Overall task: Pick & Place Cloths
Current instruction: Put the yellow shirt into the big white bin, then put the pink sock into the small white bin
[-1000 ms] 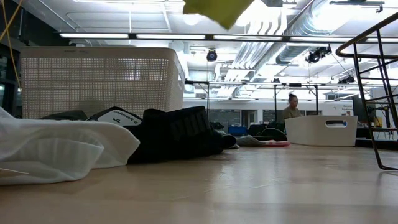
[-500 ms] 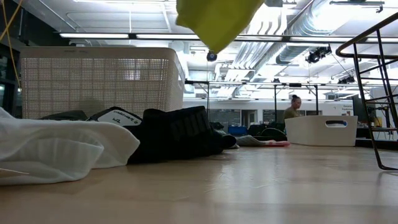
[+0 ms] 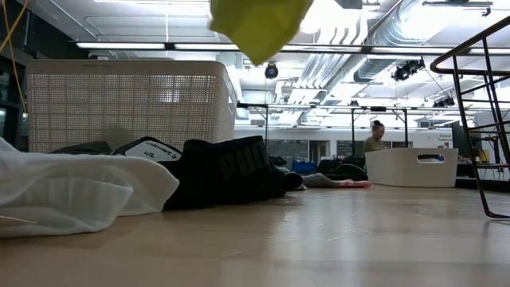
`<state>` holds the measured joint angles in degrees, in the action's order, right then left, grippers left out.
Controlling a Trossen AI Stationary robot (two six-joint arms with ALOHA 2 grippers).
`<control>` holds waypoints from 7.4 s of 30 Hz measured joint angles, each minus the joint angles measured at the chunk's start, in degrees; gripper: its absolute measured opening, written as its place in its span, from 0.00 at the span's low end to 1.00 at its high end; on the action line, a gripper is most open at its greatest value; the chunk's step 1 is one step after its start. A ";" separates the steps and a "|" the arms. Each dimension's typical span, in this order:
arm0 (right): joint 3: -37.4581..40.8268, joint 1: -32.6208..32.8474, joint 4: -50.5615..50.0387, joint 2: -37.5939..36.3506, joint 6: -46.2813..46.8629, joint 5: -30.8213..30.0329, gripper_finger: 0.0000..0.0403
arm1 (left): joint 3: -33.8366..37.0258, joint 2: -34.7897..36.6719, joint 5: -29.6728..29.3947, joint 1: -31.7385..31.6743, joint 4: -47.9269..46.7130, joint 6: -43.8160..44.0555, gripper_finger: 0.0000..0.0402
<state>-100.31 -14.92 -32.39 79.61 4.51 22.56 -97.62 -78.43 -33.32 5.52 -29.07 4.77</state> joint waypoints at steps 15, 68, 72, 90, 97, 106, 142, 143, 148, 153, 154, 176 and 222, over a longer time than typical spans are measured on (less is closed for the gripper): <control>-0.04 -0.57 -4.43 -3.02 0.44 -12.35 0.74 | 0.04 3.49 -23.23 0.04 -16.99 -0.37 0.19; -0.11 -0.57 -14.11 -3.02 12.42 -28.64 0.74 | 2.48 -10.67 31.92 -50.88 -49.16 -12.13 0.19; -0.11 -0.57 -14.17 -3.02 12.41 -28.64 0.74 | 8.31 -10.69 31.91 -50.92 -45.42 -12.13 0.19; -0.11 -0.57 -14.17 -3.02 11.96 -28.41 0.74 | 28.17 -10.64 31.48 -50.93 -27.30 -10.24 0.20; -0.11 -0.57 -14.22 -3.02 11.96 -28.36 0.74 | 29.39 -10.58 31.86 -50.90 -26.03 -8.70 0.20; -0.11 -0.57 -14.22 -3.02 11.91 -28.25 0.74 | 26.93 -8.84 32.82 -50.88 -27.11 -8.83 0.41; -0.11 -1.26 -17.54 16.56 15.03 -37.12 0.74 | 22.18 19.10 52.55 -50.73 -17.96 -1.22 0.50; -0.11 -1.58 -17.54 17.62 13.62 -37.17 0.74 | 22.18 19.10 53.13 -50.73 -17.98 -1.22 0.50; -0.09 -4.11 -17.26 22.43 13.76 -37.11 0.74 | 22.28 19.05 54.01 -50.73 -18.06 -1.30 0.50; -0.09 -7.02 -17.01 27.28 27.73 -36.96 0.74 | 22.31 19.05 54.02 -50.73 -18.18 -1.40 0.50; -0.09 -7.49 -17.31 28.22 29.81 -36.55 0.74 | 22.31 19.05 54.02 -50.73 -18.20 -1.46 0.50; -0.02 -11.25 -16.56 41.58 57.18 -27.60 0.74 | 22.40 19.05 54.02 -50.75 -20.07 -3.19 0.50; 7.97 -8.64 -6.47 43.67 102.88 -33.06 0.71 | 22.40 19.05 53.57 -50.86 -22.07 -3.06 0.50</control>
<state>-92.34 -23.56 -38.87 123.28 107.39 -10.50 -75.22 -59.37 20.25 -45.34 -51.13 1.72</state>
